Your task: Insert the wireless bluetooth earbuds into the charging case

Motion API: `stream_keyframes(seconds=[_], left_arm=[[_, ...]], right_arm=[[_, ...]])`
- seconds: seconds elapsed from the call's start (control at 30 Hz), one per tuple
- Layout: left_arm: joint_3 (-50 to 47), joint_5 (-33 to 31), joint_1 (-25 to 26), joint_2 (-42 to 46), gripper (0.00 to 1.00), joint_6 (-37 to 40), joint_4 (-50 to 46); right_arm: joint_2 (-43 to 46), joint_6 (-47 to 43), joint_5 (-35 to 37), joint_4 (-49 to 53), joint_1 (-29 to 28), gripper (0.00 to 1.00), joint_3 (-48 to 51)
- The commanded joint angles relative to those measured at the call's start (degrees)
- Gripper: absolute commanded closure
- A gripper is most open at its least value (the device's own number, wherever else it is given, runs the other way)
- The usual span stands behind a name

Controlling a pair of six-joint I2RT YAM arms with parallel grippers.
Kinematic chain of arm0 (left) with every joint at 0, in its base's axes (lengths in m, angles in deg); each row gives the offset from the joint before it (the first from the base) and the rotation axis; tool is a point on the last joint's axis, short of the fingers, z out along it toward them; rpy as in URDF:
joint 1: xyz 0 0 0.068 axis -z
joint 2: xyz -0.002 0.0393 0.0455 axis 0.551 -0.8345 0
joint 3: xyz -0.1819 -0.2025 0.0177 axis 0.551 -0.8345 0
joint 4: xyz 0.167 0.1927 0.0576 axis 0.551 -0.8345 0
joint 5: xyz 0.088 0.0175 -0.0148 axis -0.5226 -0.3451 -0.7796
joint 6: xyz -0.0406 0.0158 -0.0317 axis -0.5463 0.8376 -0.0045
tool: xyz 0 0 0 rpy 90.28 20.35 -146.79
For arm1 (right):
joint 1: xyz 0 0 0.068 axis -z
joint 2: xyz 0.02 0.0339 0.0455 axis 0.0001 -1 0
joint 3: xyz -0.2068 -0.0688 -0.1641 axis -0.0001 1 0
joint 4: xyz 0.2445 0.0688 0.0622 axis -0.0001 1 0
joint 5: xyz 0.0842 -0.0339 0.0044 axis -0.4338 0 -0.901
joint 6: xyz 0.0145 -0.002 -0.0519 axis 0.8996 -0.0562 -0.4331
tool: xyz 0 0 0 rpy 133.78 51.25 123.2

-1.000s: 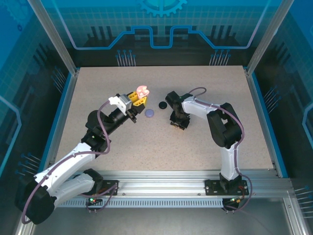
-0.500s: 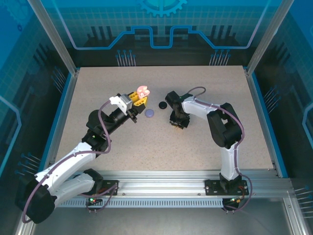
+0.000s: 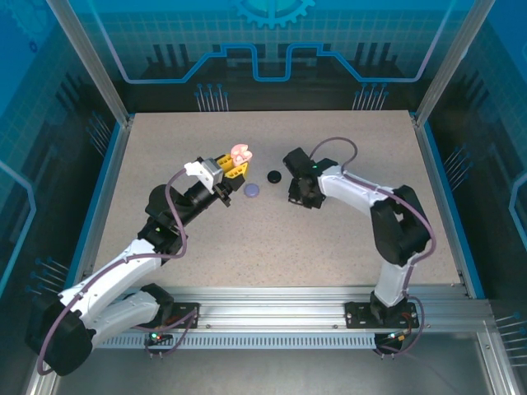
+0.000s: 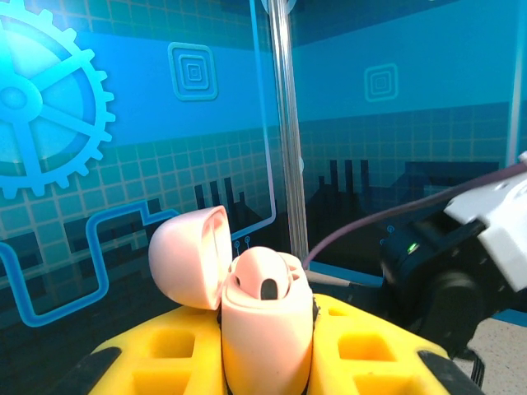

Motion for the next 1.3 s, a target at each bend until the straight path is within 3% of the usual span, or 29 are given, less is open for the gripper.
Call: stream_keyframes(seconds=[0.0, 0.33, 0.6, 1.27], left_arm=[[0.9, 0.6, 0.3, 0.3, 1.00, -1.5, 1.8], [1.3, 2.2, 0.2, 0.6, 1.00, -1.6, 0.6], [1.5, 3.2, 0.2, -0.6, 1.00, 0.7, 0.3], [4.7, 4.0, 0.3, -6.3, 1.00, 0.4, 1.3]], right_arm=[[6.6, -4.3, 1.6, -2.8, -0.8, 0.82, 0.3], [19.4, -11.7, -2.3, -2.6, -0.8, 0.81, -7.4], [24.2, -16.3, -6.3, -1.7, -2.8, 0.81, -17.5], [21.5, -19.8, -3.6, -0.2, -14.6, 0.81, -26.0]])
